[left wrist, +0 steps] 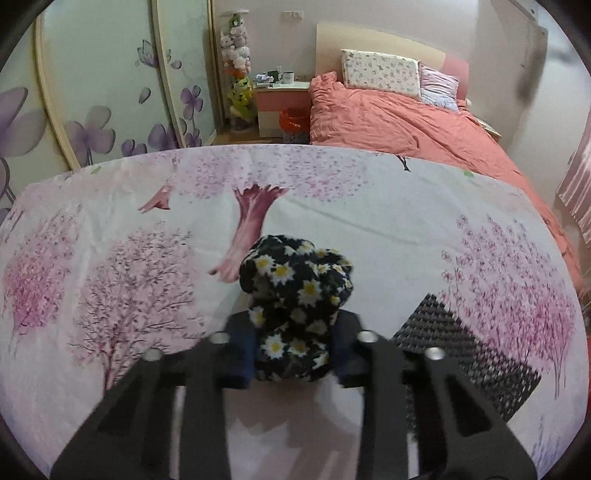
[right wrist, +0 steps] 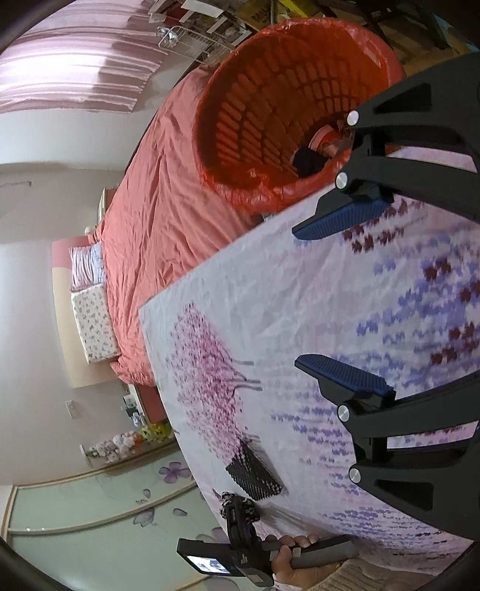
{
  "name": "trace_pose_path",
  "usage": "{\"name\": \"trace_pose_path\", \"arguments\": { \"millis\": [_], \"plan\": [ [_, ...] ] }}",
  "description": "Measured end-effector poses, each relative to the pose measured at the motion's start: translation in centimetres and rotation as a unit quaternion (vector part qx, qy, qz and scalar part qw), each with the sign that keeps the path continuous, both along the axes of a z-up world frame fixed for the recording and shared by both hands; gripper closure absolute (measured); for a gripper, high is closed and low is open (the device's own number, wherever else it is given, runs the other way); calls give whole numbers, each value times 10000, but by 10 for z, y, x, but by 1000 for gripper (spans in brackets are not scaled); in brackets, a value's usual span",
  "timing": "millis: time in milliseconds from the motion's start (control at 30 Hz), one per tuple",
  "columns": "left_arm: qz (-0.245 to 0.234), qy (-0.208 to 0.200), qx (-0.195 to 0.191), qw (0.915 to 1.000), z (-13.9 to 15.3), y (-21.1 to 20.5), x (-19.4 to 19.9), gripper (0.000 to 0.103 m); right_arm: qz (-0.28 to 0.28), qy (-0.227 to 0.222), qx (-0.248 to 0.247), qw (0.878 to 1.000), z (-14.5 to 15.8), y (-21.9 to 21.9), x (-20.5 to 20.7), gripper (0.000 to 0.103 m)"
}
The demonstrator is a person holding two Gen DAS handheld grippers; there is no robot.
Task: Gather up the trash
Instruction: 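Grasp the black floral cloth with the left tool while the right tool grasps the black mesh pad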
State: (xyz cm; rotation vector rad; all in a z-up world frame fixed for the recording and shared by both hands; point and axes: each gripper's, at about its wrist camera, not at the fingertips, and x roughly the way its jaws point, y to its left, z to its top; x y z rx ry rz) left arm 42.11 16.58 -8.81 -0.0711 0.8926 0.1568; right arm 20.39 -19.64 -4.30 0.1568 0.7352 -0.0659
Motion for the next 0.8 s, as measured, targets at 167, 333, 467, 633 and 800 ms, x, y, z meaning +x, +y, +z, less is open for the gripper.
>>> {"name": "trace_pose_path", "arguments": {
  "millis": [167, 333, 467, 633, 800],
  "plan": [
    [-178, -9, 61, 9998, 8, 17, -46, 81, 319, -38, -65, 9995, 4, 27, 5, 39],
    [-274, 7, 351, 9990, 8, 37, -105, 78, 684, 47, 46, 9976, 1, 59, 20, 39],
    [-163, 45, 136, 9998, 3, 52, -126, 77, 995, 72, 191, 9948, 0, 92, 36, 39],
    [-80, 19, 46, 10000, -2, 57, -132, 74, 1192, 105, 392, 9920, 1, 127, 58, 39],
    [-29, 15, -87, 10000, -2, 61, -133, 71, 1080, 483, 790, 9898, -11, 146, 94, 39]
  ]
}}
